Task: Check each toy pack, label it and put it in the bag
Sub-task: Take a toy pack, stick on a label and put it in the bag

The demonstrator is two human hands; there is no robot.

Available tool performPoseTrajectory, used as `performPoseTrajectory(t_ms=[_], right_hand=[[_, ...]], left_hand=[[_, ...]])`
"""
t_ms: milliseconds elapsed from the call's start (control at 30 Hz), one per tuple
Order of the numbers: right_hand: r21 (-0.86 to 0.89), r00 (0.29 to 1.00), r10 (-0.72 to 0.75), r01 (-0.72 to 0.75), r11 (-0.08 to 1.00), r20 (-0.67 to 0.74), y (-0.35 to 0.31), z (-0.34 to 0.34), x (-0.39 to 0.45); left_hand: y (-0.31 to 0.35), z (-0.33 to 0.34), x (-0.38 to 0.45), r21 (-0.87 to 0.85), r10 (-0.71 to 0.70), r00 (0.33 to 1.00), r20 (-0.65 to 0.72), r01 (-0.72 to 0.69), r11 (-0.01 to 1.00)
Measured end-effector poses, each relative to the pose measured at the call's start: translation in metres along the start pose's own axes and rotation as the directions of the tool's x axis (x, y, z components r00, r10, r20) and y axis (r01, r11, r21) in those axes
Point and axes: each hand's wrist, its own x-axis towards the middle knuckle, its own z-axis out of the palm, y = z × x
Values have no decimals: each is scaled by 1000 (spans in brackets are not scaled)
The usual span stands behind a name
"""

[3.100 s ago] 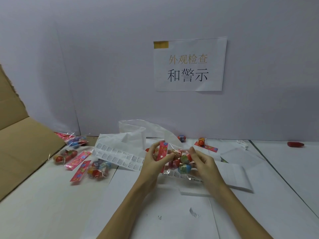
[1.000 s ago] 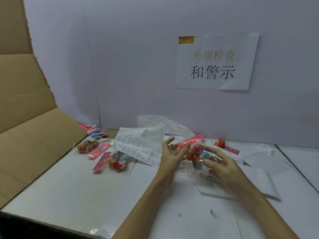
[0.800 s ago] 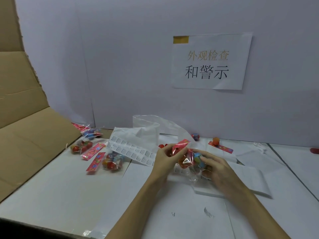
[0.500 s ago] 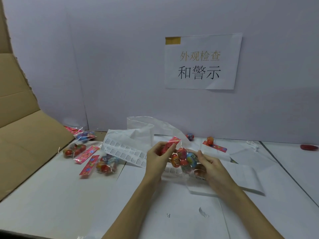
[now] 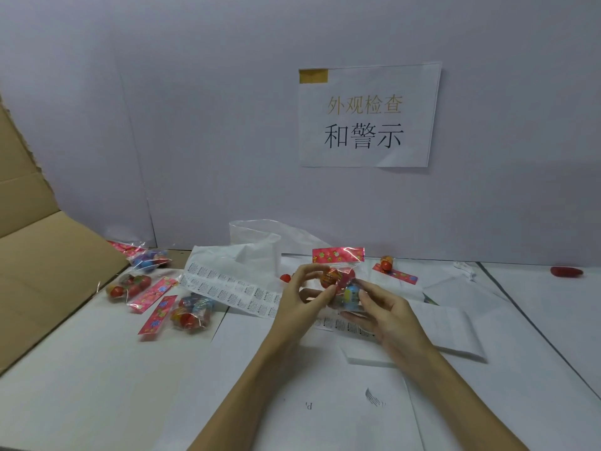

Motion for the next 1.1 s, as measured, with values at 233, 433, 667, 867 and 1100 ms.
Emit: performPoseTrajectory(t_ms=[233,433,667,867,1100], right_hand=[[118,996,89,-90,989,17,-6,1,-2],[-169,993,-116,118,979,20,-8,4,-9],[-440,944,-326,314,841,49,-5,7,-8],[-64,989,-131,127,990,-62,-15,2,-3],[163,997,42,-30,986,-69,-17,-8,-1]], left_hand=[[2,0,-3,56,9,996,90,-14,998],[-5,9,-6,261,175,984,13,-172,950],[-1,8,-2,-85,-65,997,-31,62,994],[6,6,-3,-98,-133,979,153,149,984],[16,6,-10,34,-135,963,233,130,991]])
